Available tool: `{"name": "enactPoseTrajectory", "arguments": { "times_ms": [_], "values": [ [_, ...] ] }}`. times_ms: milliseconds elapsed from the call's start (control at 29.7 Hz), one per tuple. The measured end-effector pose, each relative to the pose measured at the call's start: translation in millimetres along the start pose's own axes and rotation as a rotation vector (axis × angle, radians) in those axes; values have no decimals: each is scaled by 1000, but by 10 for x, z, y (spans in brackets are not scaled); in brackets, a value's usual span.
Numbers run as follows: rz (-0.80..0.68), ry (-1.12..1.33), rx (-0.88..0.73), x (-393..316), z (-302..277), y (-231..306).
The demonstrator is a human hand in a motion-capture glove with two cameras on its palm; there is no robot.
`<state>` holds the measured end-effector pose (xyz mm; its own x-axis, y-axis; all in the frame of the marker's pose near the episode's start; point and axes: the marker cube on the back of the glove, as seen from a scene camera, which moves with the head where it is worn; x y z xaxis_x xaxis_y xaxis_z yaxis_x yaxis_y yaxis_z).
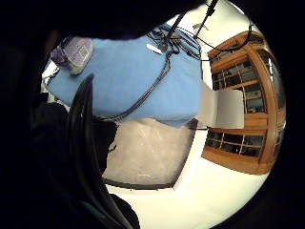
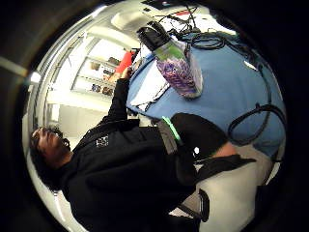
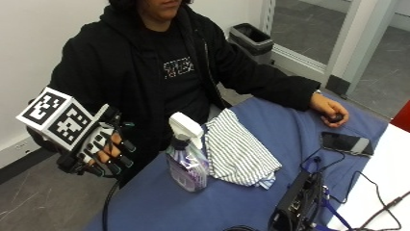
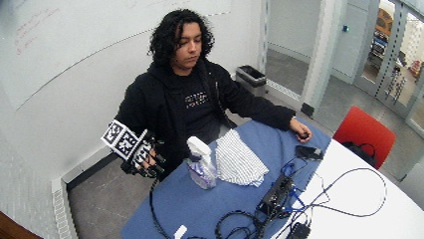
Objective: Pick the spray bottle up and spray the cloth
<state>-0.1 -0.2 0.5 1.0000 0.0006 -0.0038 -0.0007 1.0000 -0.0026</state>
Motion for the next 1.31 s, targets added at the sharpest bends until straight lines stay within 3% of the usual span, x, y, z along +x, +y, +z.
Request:
{"name": "enactPoseTrajectory", "arguments": {
  "times_ms": [202,875,1312],
  "values": [
    [45,-20,46,-214,166,-201],
    [0,-6,-11,-3,10,-21],
    [-99,-128,-36,-135,198,-623]
  ]
}}
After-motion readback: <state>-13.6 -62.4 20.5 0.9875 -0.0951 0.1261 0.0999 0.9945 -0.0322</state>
